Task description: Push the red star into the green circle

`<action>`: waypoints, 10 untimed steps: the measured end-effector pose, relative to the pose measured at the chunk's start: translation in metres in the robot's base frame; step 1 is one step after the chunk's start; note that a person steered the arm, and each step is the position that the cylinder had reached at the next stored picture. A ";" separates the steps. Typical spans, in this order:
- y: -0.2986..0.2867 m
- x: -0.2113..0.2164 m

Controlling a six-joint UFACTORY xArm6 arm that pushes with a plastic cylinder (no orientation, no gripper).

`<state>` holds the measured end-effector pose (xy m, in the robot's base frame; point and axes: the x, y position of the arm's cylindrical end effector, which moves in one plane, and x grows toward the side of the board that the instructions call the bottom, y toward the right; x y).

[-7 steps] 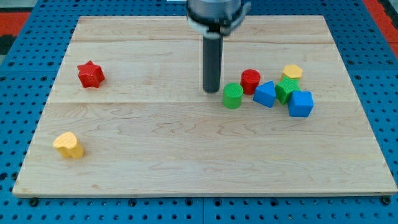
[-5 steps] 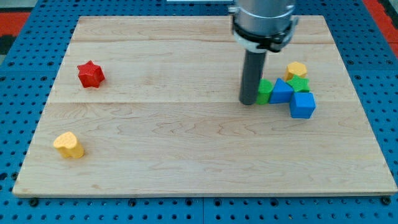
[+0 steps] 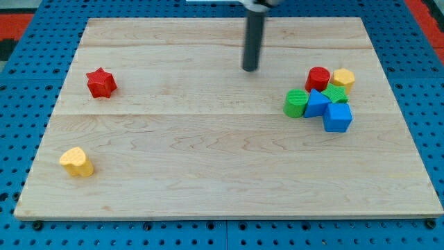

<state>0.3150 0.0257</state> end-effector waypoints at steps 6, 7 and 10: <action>-0.284 0.033; -0.304 0.053; -0.145 0.082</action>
<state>0.3967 -0.1193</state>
